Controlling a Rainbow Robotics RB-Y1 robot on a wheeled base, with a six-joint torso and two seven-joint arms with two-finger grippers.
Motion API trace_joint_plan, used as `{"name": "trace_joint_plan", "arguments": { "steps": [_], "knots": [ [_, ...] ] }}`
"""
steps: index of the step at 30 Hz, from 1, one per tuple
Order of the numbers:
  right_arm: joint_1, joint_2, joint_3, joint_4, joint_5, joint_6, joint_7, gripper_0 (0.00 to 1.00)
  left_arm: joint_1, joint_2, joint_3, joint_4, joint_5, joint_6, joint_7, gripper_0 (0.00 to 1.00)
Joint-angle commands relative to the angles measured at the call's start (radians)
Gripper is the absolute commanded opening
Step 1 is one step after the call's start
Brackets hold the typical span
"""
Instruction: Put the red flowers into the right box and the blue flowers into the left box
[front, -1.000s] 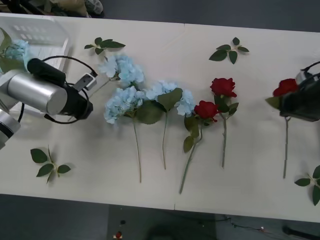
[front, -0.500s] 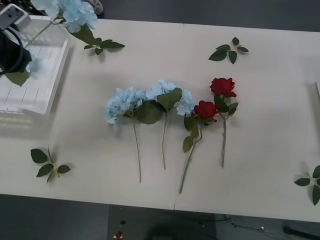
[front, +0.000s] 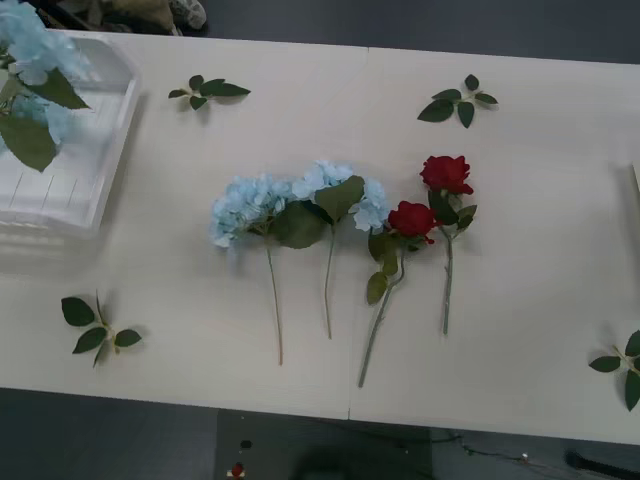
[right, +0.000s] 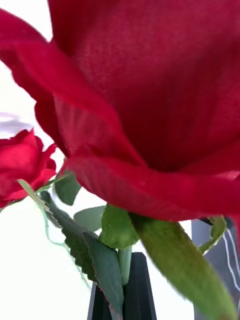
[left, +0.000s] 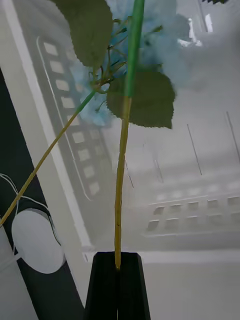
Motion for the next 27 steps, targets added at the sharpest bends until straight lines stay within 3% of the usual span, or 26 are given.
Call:
{"name": "trace_joint_plan", "arguments": {
  "steps": [1,7,8,11,14,16,19,21,23,27],
  "knots": [
    [-0.062,0.023,0.021,0.075,0.012,-0.074,0.027,0.0,-0.005,0.019,-0.059,0.063,-0.059,-0.111,-0.03,0.0],
    [-0.063,0.039,0.036,0.118,0.013,-0.126,0.013,0.0,-0.005,0.019,-0.124,0.161,-0.111,-0.267,-0.023,0.0],
    [-0.062,0.039,0.036,0.12,0.012,-0.129,0.011,0.04,-0.005,0.019,-0.133,0.175,-0.111,-0.292,-0.023,0.0],
    [-0.063,0.039,0.035,0.126,0.006,-0.145,0.011,0.54,-0.005,0.019,-0.168,0.183,-0.115,-0.327,-0.023,0.01],
    [-0.063,0.039,0.036,0.135,0.0,-0.145,0.014,0.82,-0.005,0.019,-0.188,0.183,-0.136,-0.335,-0.021,0.01],
    [-0.062,0.037,0.036,0.138,-0.005,-0.146,0.02,0.92,-0.005,0.014,-0.191,0.185,-0.145,-0.336,-0.021,0.02],
    [-0.06,0.037,0.036,0.14,-0.014,-0.146,0.025,0.95,-0.003,0.007,-0.191,0.197,-0.151,-0.341,-0.021,0.18],
    [-0.059,0.039,0.036,0.138,-0.043,-0.145,0.025,0.96,-0.003,0.005,-0.191,0.206,-0.148,-0.362,-0.021,0.52],
    [-0.059,0.037,0.036,0.14,-0.088,-0.129,0.025,0.96,-0.003,0.005,-0.191,0.208,-0.128,-0.37,-0.021,0.67],
    [-0.059,0.039,0.035,0.133,-0.21,-0.068,0.022,1.0,-0.003,0.005,-0.19,0.208,-0.122,-0.371,-0.021,0.75]
  ]
}}
